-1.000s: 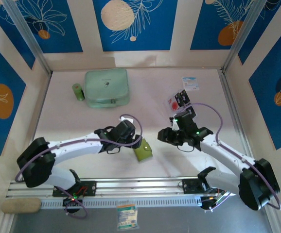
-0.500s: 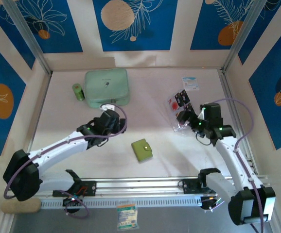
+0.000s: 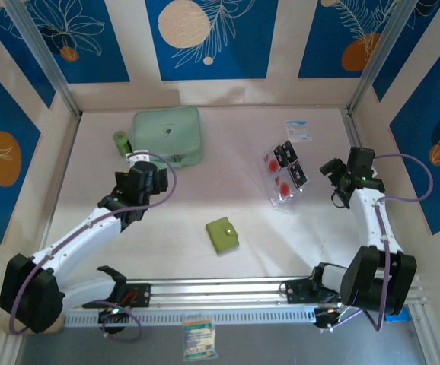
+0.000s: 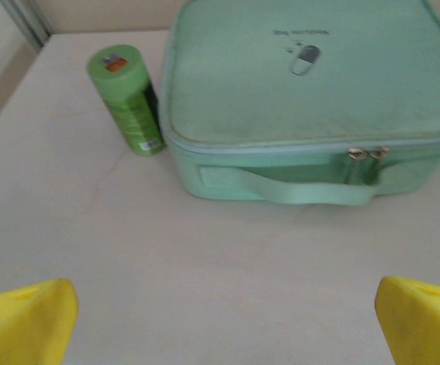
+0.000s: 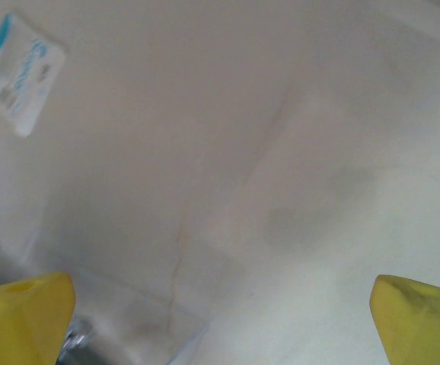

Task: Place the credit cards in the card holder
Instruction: Close the button on the card holder, then reset both arms

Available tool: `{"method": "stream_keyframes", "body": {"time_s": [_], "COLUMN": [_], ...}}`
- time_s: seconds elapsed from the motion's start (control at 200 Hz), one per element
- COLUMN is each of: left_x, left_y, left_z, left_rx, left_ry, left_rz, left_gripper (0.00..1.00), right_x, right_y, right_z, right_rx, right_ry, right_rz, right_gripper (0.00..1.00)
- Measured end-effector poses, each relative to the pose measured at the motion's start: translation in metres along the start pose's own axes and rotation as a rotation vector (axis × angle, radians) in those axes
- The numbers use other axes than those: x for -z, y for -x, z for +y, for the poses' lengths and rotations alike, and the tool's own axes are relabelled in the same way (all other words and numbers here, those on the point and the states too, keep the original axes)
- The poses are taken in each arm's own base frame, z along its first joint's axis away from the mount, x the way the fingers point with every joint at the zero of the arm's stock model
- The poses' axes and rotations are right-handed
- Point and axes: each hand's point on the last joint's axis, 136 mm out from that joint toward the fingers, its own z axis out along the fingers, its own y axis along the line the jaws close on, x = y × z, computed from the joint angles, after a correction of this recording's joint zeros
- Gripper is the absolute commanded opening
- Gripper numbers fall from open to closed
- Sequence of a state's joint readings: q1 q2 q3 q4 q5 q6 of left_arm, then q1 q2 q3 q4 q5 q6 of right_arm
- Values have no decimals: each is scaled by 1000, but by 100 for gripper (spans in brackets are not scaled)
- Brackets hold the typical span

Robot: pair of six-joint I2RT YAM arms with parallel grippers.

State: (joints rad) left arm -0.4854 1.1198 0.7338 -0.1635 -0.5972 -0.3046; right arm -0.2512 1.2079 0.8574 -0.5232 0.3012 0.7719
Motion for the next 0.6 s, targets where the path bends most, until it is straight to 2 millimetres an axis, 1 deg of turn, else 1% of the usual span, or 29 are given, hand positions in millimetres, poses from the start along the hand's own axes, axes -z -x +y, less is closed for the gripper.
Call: {"method": "stream_keyframes", "body": {"time_s": [0.08,0.15,0.225,0.315,0.39,0.46,0.6], "left_x": [-5,-8,-11,-13,-14,-15,-17], "left_y": [8,17,22,23,23,22,22], "left_z": [11,21,32,43,51,55,60], "left_rx": [-3,2,10,20,24,27,40], "left_ry": [30,54,78,104,121,130,133], "left_rz": [-23,-51,-72,-85,-89,-91,-94], "left_gripper": [100,100,100,100,100,100,100], "right_x": [-12,-27,-45,-64,-75,-81,-81], "right_y": [6,9,7,0,-12,-25,-41], "right_z": [-9,-14,-15,-13,-4,8,36], "right_rx": [-7,-1,16,57,114,169,246], "right_ry": [-63,-112,-143,-166,-163,-145,-71], "right_rz": [-24,-21,6,47,79,107,141], "right_gripper": [99,99,99,99,99,99,99]}}
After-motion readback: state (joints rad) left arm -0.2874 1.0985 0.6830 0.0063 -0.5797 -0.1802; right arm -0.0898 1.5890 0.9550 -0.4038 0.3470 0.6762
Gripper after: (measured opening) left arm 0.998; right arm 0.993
